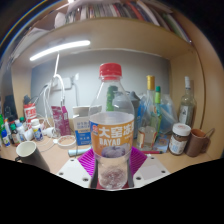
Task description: Pour water
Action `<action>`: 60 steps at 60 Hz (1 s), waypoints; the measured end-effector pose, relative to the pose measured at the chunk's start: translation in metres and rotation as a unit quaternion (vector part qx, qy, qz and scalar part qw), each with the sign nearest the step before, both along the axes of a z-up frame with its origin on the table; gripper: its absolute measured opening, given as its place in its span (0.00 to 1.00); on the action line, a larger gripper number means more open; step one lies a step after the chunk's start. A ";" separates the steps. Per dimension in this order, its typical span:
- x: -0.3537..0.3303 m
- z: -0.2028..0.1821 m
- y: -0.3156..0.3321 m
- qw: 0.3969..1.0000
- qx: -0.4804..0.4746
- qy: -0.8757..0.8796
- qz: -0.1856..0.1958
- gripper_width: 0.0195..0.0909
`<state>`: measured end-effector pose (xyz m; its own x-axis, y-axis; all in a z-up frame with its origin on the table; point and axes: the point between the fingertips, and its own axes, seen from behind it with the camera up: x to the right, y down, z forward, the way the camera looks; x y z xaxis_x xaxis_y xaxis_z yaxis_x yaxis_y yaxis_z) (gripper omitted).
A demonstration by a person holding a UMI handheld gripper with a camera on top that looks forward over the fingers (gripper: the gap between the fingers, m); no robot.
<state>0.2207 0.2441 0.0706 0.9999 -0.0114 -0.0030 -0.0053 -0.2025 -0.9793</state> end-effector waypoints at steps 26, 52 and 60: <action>0.003 -0.001 -0.010 0.999 -0.044 -0.004 -0.003 0.63; -0.003 0.066 -0.159 0.997 -0.078 0.020 -0.015 0.90; -0.019 0.098 -0.227 0.997 -0.075 0.024 -0.018 0.90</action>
<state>0.2017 0.0168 0.1686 0.9976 -0.0518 -0.0459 -0.0611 -0.3458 -0.9363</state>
